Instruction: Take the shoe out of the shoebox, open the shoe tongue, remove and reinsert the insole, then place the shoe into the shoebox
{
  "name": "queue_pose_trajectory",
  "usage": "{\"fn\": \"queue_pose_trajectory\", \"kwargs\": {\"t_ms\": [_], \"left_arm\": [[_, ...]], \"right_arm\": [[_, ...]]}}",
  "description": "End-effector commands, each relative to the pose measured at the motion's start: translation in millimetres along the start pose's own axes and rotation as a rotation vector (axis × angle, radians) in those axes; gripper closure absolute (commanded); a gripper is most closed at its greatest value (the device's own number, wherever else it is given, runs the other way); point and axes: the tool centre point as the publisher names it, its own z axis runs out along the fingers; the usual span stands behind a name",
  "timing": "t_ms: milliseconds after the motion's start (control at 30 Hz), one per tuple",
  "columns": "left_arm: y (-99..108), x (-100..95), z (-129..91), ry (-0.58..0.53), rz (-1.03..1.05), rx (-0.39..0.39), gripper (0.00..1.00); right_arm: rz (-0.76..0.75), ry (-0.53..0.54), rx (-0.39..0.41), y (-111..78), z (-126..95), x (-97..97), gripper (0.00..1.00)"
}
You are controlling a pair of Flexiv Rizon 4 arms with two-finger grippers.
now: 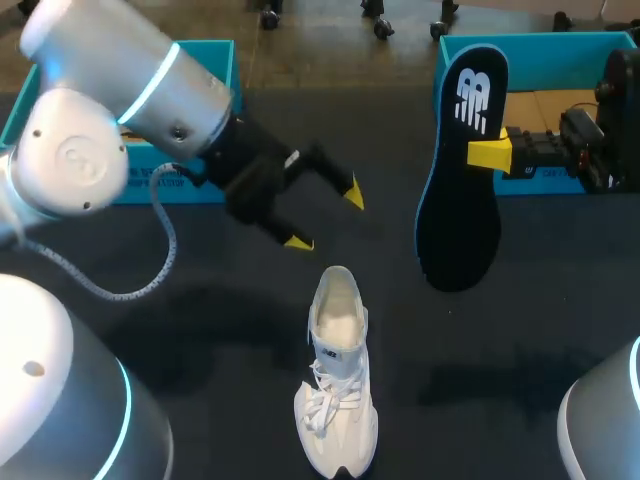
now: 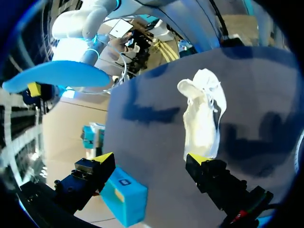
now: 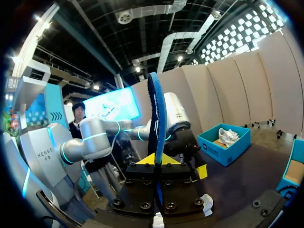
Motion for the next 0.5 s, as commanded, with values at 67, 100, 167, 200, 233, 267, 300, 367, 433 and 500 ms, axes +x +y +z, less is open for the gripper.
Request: {"fn": "queue_pose_trajectory", "kwargs": {"t_ms": [67,100,167,200,233,267,300,367,433,500], "left_arm": [[0,-13.1,-19,-0.413,0.151,-0.142,0.00],[0,-13.1,-19,-0.413,0.151,-0.142,0.00],[0,-13.1,-19,-0.413,0.151,-0.142,0.00],[0,-13.1,-19,-0.413,0.151,-0.142,0.00],[0,-13.1,-19,-0.413,0.151,-0.142,0.00],[0,-13.1,-19,-0.413,0.151,-0.142,0.00],[0,-13.1,-19,-0.413,0.151,-0.142,0.00],[0,-13.1,-19,-0.413,0.151,-0.142,0.00],[3,-9.7,-15,-0.442,0.166,-0.120,0.00],[6,-7.0,-15,-0.534,0.183,-0.075,0.00]], "right_arm": [[0.000,0.002,0.001,0.5,2,-2.4,1.00],[0.000,0.002,0.001,0.5,2,-2.4,1.00],[0.000,0.002,0.001,0.5,2,-2.4,1.00],[0.000,0.002,0.001,0.5,2,-2.4,1.00],[0.000,0.002,0.001,0.5,2,-2.4,1.00],[0.000,0.002,0.001,0.5,2,-2.4,1.00],[0.000,0.002,0.001,0.5,2,-2.4,1.00],[0.000,0.002,0.001,0.5,2,-2.4,1.00],[0.000,0.002,0.001,0.5,2,-2.4,1.00],[0.000,0.002,0.001,0.5,2,-2.4,1.00]]}}
